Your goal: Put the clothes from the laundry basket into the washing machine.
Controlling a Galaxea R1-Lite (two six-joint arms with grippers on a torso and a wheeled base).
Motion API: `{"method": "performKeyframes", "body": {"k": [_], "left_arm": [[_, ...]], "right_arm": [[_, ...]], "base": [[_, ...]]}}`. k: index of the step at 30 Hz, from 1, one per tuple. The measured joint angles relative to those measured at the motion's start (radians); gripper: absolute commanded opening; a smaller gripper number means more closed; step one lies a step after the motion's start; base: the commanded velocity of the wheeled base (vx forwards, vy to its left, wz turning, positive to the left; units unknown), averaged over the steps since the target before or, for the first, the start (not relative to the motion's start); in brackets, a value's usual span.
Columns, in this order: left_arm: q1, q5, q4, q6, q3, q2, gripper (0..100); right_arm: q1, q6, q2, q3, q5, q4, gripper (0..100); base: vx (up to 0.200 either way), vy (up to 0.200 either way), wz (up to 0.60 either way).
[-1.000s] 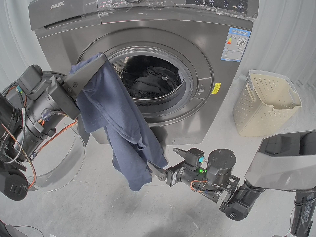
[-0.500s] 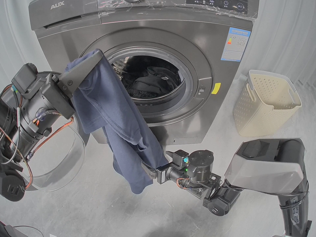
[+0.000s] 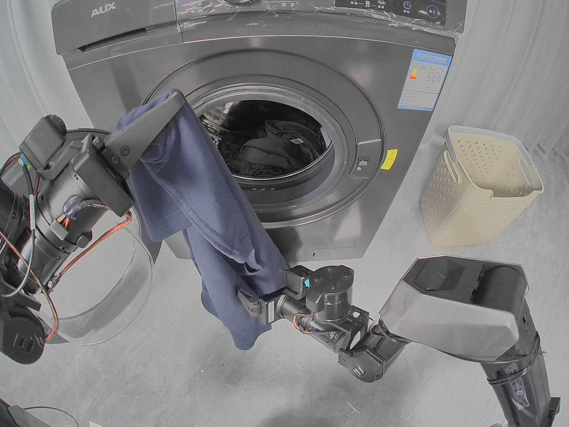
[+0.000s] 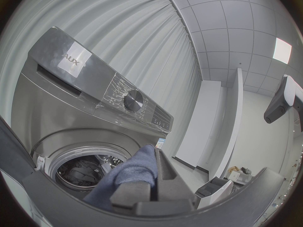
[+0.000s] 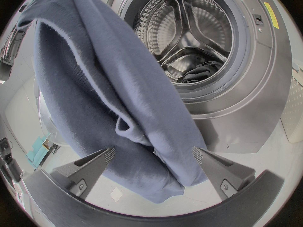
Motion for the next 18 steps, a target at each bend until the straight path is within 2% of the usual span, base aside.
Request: {"method": "performKeyframes", "body": {"k": [8,18], "left_arm": [[0.002,0.0,-0.001,-0.006,0.003,0.001,0],[0.006,0.0,-0.001,-0.005,0.005,0.004,0]], "right_arm": [[0.043,0.015,0.001,0.008,0.0,-0.014,100],[0.037,0.034,-0.008,-0.002,0.002,-0.057,100]], "base": [[0.0,0.0,0.0],[0.0,0.0,0.0]]}}
